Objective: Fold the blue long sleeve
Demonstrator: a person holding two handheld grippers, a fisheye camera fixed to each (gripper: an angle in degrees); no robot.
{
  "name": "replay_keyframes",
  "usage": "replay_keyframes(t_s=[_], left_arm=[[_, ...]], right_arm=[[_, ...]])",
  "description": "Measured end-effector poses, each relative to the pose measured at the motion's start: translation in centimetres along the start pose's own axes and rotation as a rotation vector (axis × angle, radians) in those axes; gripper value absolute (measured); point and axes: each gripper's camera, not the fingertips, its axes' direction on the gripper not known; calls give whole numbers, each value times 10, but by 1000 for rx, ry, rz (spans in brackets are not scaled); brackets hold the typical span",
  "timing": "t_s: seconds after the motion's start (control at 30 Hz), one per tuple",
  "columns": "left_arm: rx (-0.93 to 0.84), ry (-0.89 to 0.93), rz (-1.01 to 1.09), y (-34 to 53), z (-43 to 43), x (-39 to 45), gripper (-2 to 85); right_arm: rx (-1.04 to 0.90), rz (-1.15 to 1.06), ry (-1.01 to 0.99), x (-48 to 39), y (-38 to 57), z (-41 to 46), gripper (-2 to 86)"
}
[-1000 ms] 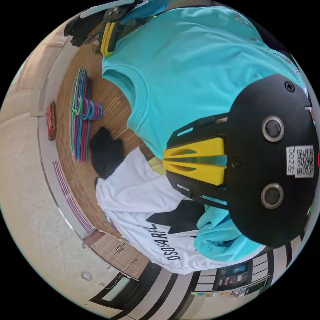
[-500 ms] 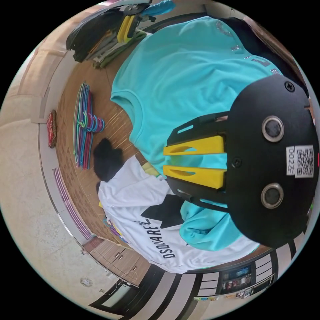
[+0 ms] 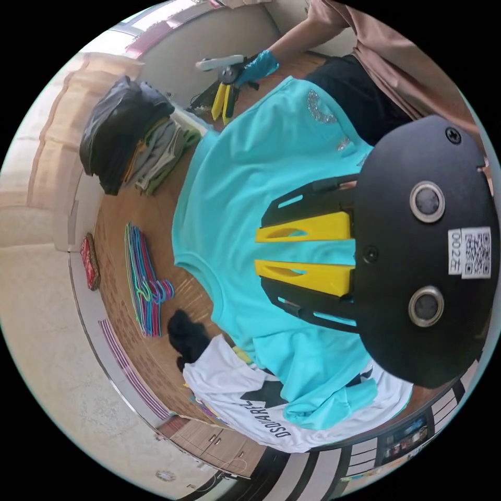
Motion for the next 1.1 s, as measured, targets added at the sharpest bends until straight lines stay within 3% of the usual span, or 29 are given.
replay_keyframes(t_s=[0.37, 0.67, 0.9, 1.1], left_arm=[[49, 4, 69, -42, -48, 103, 19], [45, 39, 134, -70, -54, 165, 21], [20, 104, 255, -90, -42, 214, 24], [37, 260, 396, -112, -24, 264, 65]], right_arm=[[-40, -22, -107, 59, 15, -4, 95], [9, 56, -161, 93, 39, -56, 73], [173, 72, -167, 102, 55, -154, 38], [314, 11, -137, 97, 40, -248, -2]])
